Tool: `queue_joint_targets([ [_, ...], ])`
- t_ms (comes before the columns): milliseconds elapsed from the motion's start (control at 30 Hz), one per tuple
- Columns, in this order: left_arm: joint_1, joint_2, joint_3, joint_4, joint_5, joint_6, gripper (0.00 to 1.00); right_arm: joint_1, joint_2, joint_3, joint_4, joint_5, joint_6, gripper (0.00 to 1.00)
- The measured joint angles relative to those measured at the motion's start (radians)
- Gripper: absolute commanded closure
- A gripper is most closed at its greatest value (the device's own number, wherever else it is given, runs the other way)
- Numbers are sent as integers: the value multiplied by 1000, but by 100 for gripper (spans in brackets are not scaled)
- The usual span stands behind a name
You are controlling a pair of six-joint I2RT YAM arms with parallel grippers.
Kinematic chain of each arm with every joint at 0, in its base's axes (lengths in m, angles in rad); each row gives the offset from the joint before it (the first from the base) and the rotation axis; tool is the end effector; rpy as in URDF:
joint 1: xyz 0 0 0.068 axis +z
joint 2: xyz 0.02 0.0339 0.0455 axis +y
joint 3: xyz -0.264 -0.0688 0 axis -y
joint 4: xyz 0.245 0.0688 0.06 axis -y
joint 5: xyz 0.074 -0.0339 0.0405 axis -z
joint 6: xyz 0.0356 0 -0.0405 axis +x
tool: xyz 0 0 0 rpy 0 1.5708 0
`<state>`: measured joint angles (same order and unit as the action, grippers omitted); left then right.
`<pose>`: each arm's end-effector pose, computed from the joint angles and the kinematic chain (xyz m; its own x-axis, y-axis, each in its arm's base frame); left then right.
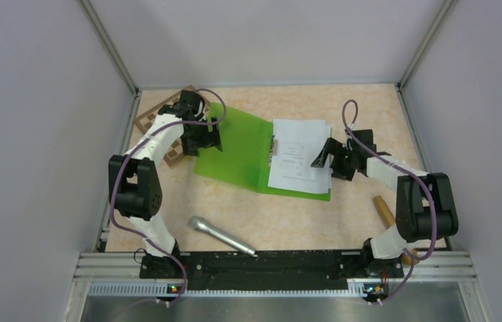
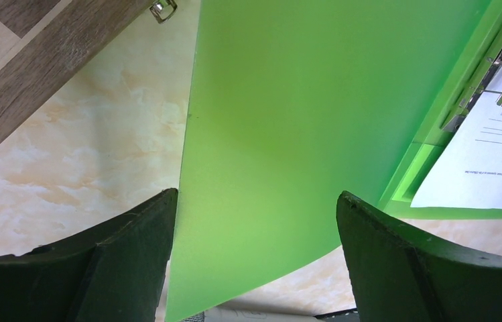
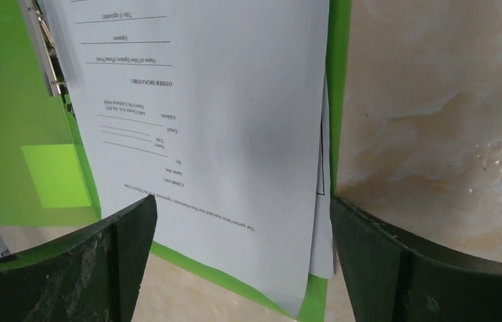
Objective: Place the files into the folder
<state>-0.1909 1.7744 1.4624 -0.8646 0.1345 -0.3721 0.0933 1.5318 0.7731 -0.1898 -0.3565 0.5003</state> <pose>0.3594 -0.0743 0.2530 -0.9312 -0.1870 -0.3128 -0.1073 0.9610 -0.2550 0.2889 0.0395 0.1651 -0.8489 0.3721 -0.3754 0.1337 0.8384 0.5284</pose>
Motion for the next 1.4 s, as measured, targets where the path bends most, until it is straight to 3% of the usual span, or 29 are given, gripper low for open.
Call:
queue_joint_targets([
  [567,5,17,0,10,-3,8,10,9,-72,-79,7,-71,-2,2],
  [933,4,17,-1,11,4,7,10,28,-126,-67,-91,9,-45,1],
  [1400,2,17,-1,11,4,7,10,28,19,27,0,18,-7,1],
])
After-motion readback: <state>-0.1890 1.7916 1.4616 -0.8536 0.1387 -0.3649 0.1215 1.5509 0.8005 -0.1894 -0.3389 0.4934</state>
